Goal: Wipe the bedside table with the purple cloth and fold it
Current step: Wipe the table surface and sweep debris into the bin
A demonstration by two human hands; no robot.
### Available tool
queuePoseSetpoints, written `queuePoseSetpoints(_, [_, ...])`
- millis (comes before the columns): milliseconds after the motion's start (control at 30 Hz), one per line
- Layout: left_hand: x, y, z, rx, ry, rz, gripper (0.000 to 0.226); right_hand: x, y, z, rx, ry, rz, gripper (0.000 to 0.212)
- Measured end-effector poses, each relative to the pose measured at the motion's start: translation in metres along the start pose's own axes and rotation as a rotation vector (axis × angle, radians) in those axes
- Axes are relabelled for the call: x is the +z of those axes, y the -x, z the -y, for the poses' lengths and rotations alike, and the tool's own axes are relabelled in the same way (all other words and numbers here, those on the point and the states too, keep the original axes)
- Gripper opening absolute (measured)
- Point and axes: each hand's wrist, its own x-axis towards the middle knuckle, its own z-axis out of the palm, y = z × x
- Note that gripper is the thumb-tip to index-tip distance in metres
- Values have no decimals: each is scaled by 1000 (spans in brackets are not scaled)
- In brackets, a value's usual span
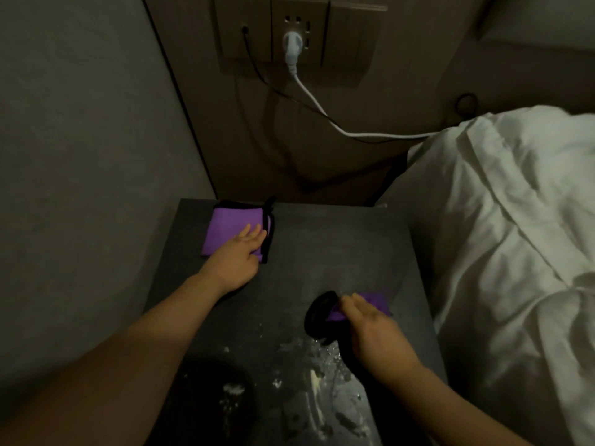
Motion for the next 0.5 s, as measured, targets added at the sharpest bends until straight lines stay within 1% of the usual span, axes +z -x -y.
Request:
queuePoseSetpoints(100, [0,-1,1,-1,1,-3,57,3,-15,10,128,-49,-47,55])
queuePoseSetpoints(167, [2,-2,4,-5,1,0,57,5,-1,21,99,-51,-35,58])
queuePoseSetpoints(200, [2,-2,5,-7,0,4,57,5,8,23,58,-37,-16,58])
queuePoseSetpoints(267, [3,-2,3,-10,2,9,57,-1,7,18,21,-28,-2,49])
queuePoseSetpoints(300, [2,-2,2,-9,6,7,57,-3,-2,14,42,-50,-22,43])
queuePoseSetpoints(367, [2,-2,1,-2,5,0,58,-4,-16,14,157,-77,-30,36])
queuePoseSetpoints(433, [2,-2,3,-7,-5,-6,57,1,-8,23,168,-106,-51,38])
queuePoseSetpoints(500, [2,-2,4,-12,-11,-1,58,7,11,24,109,-81,-29,48])
